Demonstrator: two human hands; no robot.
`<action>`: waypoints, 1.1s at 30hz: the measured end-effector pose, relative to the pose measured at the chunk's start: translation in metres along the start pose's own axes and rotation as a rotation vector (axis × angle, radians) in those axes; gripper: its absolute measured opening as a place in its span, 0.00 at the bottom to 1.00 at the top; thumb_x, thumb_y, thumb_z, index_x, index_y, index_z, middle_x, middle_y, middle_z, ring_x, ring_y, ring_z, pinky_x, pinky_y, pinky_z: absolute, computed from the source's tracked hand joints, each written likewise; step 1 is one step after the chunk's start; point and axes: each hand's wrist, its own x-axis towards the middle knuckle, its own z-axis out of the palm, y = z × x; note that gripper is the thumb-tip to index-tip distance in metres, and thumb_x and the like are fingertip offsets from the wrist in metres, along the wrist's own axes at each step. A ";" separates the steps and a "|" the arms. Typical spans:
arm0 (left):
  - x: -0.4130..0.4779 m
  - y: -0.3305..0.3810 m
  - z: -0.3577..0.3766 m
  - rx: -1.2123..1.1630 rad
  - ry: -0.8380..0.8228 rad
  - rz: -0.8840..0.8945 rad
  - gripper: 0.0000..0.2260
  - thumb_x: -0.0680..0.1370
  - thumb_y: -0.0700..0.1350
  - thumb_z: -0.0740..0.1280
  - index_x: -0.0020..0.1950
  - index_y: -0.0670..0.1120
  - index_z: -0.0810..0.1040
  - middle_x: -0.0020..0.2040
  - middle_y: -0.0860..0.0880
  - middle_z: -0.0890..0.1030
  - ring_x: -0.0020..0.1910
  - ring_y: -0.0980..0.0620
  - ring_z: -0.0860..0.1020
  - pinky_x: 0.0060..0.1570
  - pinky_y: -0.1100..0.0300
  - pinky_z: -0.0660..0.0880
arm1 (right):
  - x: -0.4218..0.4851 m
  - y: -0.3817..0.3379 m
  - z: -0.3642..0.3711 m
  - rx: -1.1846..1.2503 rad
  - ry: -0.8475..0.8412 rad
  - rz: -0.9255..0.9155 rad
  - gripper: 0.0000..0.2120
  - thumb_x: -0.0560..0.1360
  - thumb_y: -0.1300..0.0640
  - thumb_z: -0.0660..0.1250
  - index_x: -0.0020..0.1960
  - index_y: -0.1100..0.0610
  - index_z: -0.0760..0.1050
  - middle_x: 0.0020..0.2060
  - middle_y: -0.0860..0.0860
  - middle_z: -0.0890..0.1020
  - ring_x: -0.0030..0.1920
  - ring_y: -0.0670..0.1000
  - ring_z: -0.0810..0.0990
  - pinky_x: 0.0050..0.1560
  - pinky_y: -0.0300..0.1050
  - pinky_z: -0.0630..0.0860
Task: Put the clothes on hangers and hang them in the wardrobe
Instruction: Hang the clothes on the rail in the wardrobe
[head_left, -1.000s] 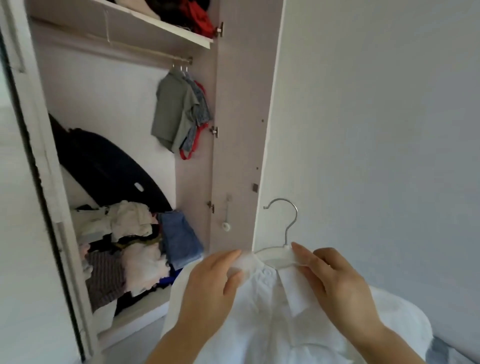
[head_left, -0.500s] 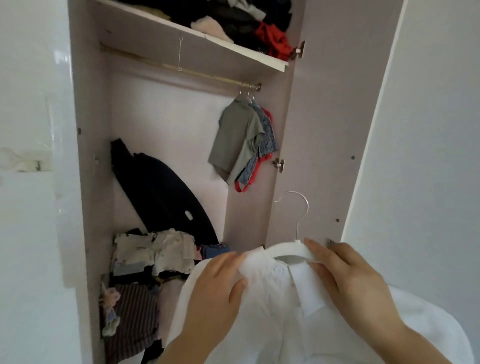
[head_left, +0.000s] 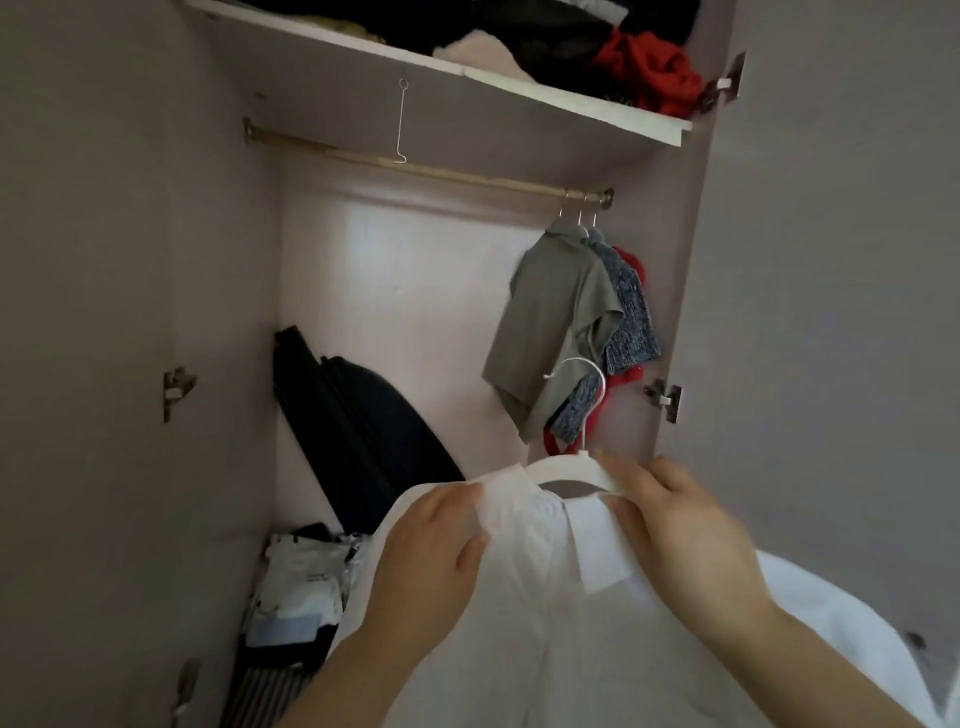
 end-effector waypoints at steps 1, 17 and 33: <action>0.014 -0.009 0.006 0.020 0.002 0.001 0.18 0.77 0.44 0.62 0.68 0.50 0.68 0.66 0.55 0.70 0.64 0.58 0.65 0.66 0.65 0.60 | 0.018 0.004 0.009 -0.001 0.004 -0.005 0.21 0.78 0.46 0.54 0.71 0.38 0.58 0.54 0.46 0.70 0.54 0.49 0.73 0.39 0.43 0.68; 0.299 -0.144 0.038 0.087 0.151 0.132 0.19 0.76 0.47 0.65 0.67 0.48 0.70 0.64 0.48 0.73 0.62 0.47 0.71 0.60 0.55 0.68 | 0.283 0.040 0.123 -0.127 0.043 0.036 0.24 0.77 0.55 0.56 0.70 0.39 0.59 0.54 0.48 0.70 0.57 0.53 0.74 0.47 0.46 0.73; 0.465 -0.205 0.082 0.231 0.234 0.182 0.21 0.79 0.52 0.59 0.72 0.54 0.62 0.67 0.54 0.69 0.64 0.54 0.68 0.61 0.61 0.65 | 0.557 0.100 0.135 -0.188 0.171 0.149 0.19 0.75 0.65 0.59 0.62 0.51 0.73 0.56 0.57 0.76 0.55 0.59 0.76 0.50 0.50 0.74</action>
